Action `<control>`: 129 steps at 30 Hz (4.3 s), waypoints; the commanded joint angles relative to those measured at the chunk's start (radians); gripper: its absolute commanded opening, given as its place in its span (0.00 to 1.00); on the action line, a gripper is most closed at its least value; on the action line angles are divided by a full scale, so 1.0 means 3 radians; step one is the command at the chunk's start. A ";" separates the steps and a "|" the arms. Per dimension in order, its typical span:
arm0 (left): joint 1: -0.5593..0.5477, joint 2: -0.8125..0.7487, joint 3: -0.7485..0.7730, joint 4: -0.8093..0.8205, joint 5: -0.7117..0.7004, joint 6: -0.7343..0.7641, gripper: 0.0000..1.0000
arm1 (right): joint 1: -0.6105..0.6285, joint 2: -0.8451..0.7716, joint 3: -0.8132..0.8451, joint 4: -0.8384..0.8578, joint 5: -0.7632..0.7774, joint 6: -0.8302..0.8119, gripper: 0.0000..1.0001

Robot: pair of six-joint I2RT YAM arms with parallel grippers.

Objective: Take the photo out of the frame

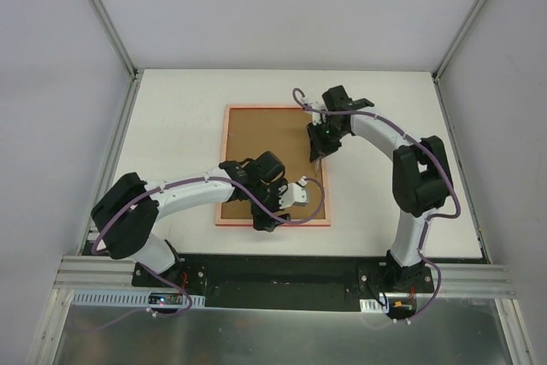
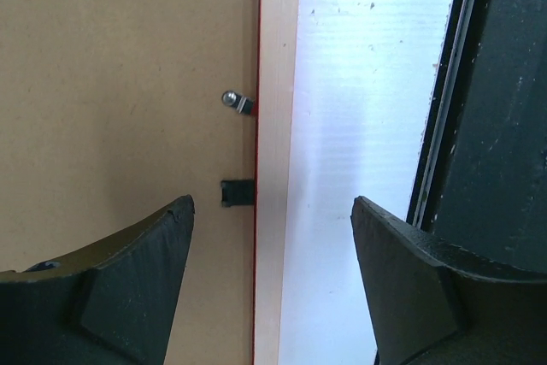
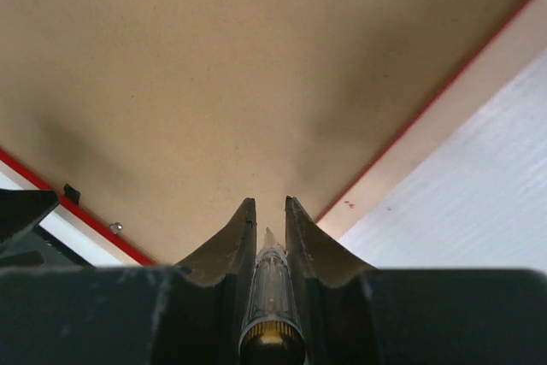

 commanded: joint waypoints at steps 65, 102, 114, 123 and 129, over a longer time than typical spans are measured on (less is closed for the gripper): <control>-0.0497 0.0886 0.0432 0.0275 -0.0957 -0.0553 0.12 | 0.0404 -0.0317 -0.0423 -0.0274 0.0519 -0.0075 0.00; 0.1492 0.1371 0.2083 0.0025 -0.0897 -0.0788 0.80 | -0.0159 0.0700 0.1510 0.0794 0.1245 0.0022 0.00; 0.0905 0.0907 0.1726 -0.0169 0.0106 0.0014 0.82 | -0.0209 0.0654 0.1132 0.1367 0.0540 -0.0898 0.01; 0.0245 0.0783 0.1577 -0.0609 0.0158 0.0168 0.81 | -0.0378 0.0660 0.1030 0.1132 -0.0401 -0.1781 0.01; -0.0098 0.0906 0.1511 -0.0676 0.0076 0.0219 0.80 | -0.0399 0.0547 0.0820 0.0887 -0.0820 -0.2713 0.01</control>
